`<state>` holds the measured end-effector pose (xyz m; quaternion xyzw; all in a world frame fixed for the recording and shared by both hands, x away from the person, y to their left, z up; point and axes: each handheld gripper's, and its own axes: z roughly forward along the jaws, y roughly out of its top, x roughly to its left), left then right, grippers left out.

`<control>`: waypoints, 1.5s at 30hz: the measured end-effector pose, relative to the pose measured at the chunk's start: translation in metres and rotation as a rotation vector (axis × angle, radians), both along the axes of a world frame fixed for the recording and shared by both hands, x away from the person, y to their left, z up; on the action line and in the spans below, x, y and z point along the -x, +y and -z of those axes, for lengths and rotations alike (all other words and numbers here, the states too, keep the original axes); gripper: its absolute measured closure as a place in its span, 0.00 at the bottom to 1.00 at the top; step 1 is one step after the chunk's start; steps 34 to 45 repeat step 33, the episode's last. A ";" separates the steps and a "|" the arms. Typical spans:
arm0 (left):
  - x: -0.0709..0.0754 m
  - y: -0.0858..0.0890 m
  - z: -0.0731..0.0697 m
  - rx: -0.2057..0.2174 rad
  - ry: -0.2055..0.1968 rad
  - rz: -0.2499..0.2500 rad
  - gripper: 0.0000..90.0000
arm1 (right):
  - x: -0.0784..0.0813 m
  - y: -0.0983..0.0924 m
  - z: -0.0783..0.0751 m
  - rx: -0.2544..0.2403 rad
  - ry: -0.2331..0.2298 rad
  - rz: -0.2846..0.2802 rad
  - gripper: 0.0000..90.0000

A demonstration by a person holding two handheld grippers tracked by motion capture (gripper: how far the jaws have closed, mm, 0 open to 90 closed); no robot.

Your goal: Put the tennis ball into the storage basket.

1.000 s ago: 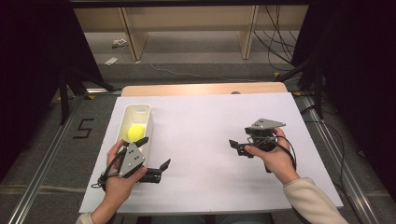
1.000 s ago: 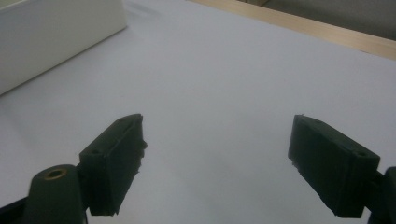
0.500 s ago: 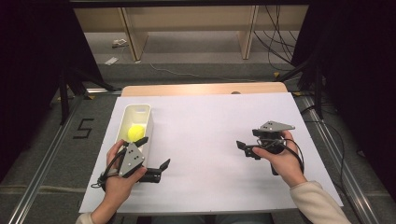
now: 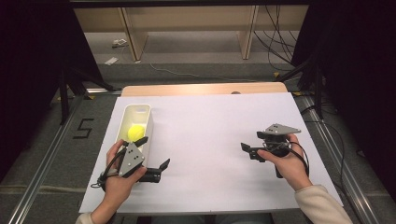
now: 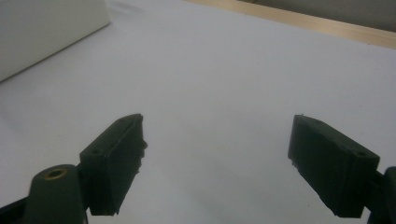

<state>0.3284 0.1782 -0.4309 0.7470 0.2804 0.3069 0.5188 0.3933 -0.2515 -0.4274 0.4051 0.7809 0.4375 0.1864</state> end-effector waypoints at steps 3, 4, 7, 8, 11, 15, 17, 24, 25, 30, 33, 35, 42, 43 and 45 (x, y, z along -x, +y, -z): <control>0.000 0.000 0.000 -0.002 0.001 0.000 0.00 | 0.002 -0.003 0.001 -0.001 -0.003 0.004 0.21; 0.000 0.000 0.000 -0.003 0.001 0.000 0.00 | 0.003 -0.004 0.001 -0.003 0.001 0.005 0.21; 0.000 0.000 0.000 -0.001 0.001 -0.002 0.00 | 0.005 -0.006 0.001 -0.004 -0.003 0.007 0.21; 0.000 0.001 0.000 0.000 0.001 -0.003 0.00 | 0.006 -0.007 0.002 -0.005 -0.003 0.008 0.21; -0.001 0.001 0.001 -0.001 0.001 -0.004 0.00 | 0.008 -0.008 0.002 -0.005 -0.002 0.006 0.21; -0.001 0.001 0.001 -0.002 0.001 -0.004 0.00 | 0.011 -0.009 0.004 -0.006 -0.005 0.004 0.21; -0.001 0.001 0.001 -0.002 0.001 -0.004 0.00 | 0.012 -0.009 0.004 -0.006 -0.005 0.001 0.21; -0.001 0.002 0.001 -0.001 0.002 -0.004 0.00 | 0.015 -0.008 0.004 -0.008 -0.017 -0.009 0.21; -0.001 0.002 0.001 -0.002 0.002 -0.003 0.00 | 0.015 -0.008 0.004 -0.009 -0.020 -0.009 0.21; -0.001 0.002 0.001 0.001 0.005 -0.003 0.00 | 0.016 -0.007 0.004 -0.008 -0.023 -0.018 0.21; -0.002 0.002 0.001 0.000 0.006 -0.003 0.00 | 0.015 -0.008 0.004 -0.011 -0.023 -0.018 0.21; -0.002 0.002 0.001 0.000 0.006 -0.003 0.00 | 0.015 -0.008 0.004 -0.011 -0.023 -0.018 0.21; -0.002 0.002 0.001 0.000 0.006 -0.003 0.00 | 0.015 -0.008 0.004 -0.011 -0.023 -0.018 0.21; -0.002 0.002 0.001 0.000 0.006 -0.003 0.00 | 0.015 -0.008 0.004 -0.011 -0.023 -0.018 0.21; -0.002 0.002 0.001 0.000 0.006 -0.003 0.00 | 0.015 -0.008 0.004 -0.011 -0.023 -0.018 0.21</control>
